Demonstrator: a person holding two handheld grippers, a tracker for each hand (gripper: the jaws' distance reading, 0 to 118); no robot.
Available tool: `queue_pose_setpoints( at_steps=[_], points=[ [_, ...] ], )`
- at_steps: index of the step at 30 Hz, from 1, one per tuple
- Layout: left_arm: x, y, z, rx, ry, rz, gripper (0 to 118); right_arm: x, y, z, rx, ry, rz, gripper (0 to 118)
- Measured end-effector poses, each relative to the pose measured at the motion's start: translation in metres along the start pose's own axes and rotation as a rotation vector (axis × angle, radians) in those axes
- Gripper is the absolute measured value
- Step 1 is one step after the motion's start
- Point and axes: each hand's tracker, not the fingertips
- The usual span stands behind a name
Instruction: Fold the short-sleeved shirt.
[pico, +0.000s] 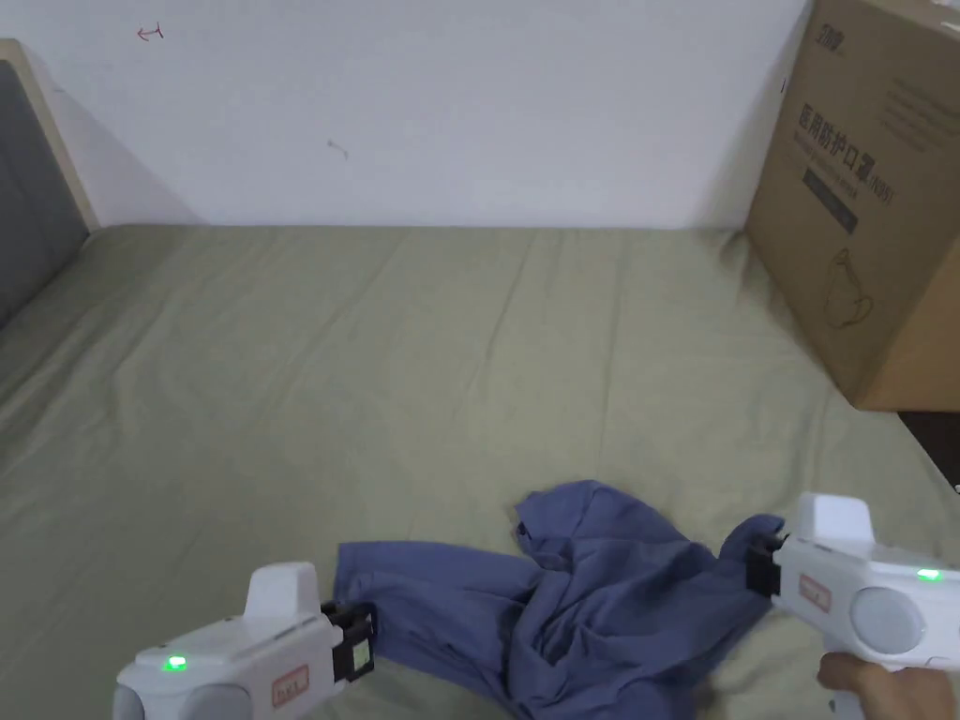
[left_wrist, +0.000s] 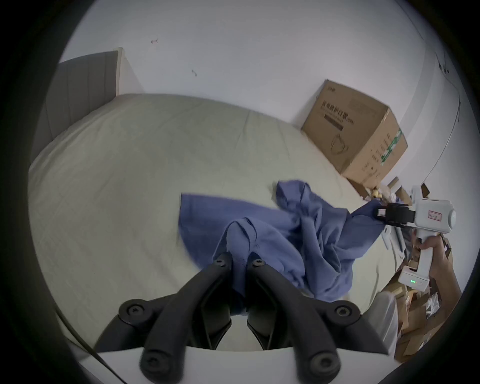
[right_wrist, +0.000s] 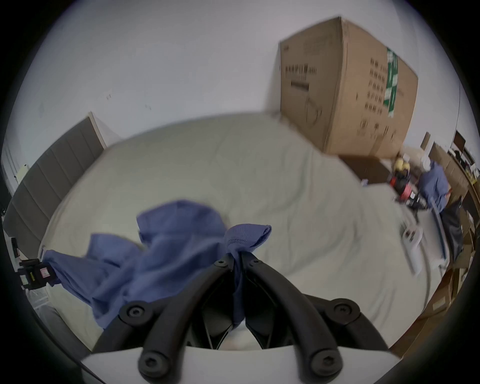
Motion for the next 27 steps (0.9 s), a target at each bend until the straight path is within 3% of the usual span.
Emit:
queue_pose_setpoints(
  at_steps=[7,11,20,27],
  points=[
    [-0.006,0.110,0.028,0.184,0.045,-0.047,6,0.013,0.095,0.066,0.215,0.020,-0.064,3],
    [-0.005,0.187,0.046,0.277,0.074,-0.060,6,0.010,0.154,0.083,0.310,0.001,-0.039,3],
    [0.002,0.355,0.069,0.394,0.168,-0.046,6,-0.010,0.280,0.092,0.496,-0.016,-0.033,3],
    [-0.018,0.423,0.058,0.449,0.220,-0.046,6,-0.019,0.336,0.084,0.581,-0.034,-0.048,3]
  ],
)
